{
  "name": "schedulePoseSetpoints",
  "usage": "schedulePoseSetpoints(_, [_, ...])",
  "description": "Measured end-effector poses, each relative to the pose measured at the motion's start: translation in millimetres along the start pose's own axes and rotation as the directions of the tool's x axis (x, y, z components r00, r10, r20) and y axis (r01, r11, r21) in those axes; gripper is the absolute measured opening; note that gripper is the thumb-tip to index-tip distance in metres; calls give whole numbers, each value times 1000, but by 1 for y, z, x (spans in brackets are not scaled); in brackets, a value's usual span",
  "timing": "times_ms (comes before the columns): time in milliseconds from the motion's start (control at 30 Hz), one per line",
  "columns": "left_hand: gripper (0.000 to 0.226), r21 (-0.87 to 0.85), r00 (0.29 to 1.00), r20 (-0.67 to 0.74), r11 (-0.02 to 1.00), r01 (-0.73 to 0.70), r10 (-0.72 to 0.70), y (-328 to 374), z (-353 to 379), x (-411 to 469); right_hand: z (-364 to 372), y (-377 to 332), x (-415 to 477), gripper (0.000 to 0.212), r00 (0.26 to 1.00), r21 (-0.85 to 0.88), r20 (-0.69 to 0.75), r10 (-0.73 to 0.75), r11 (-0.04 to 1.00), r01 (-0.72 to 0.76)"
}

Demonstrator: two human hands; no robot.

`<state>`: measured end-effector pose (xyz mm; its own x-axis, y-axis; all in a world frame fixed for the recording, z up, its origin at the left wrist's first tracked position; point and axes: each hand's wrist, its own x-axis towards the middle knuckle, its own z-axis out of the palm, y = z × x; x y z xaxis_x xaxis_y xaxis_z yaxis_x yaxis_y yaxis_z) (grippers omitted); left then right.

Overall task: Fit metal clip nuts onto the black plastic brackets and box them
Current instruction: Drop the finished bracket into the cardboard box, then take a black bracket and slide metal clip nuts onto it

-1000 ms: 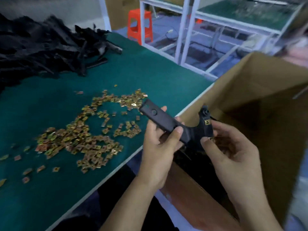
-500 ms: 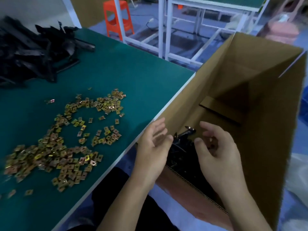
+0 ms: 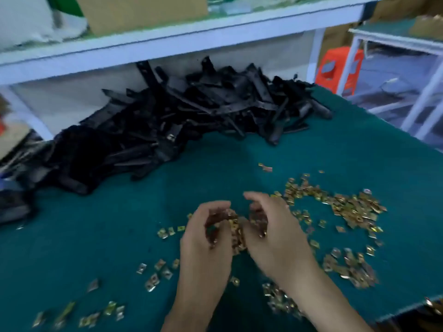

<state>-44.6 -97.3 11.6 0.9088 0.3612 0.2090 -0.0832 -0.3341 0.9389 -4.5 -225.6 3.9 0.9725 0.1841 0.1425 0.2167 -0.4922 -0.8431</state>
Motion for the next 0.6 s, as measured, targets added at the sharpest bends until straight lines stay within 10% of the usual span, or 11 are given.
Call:
schedulePoseSetpoints(433, [47,210,885,-419,970,-121,201,-82,-78,31,231,-77,200,77,944,-67,323,-64,994,90])
schedulePoseSetpoints(600, [49,180,869,-449,974,-141,209,-86,-88,37,250,-76,204,44,947,-16,309,-90,995,100])
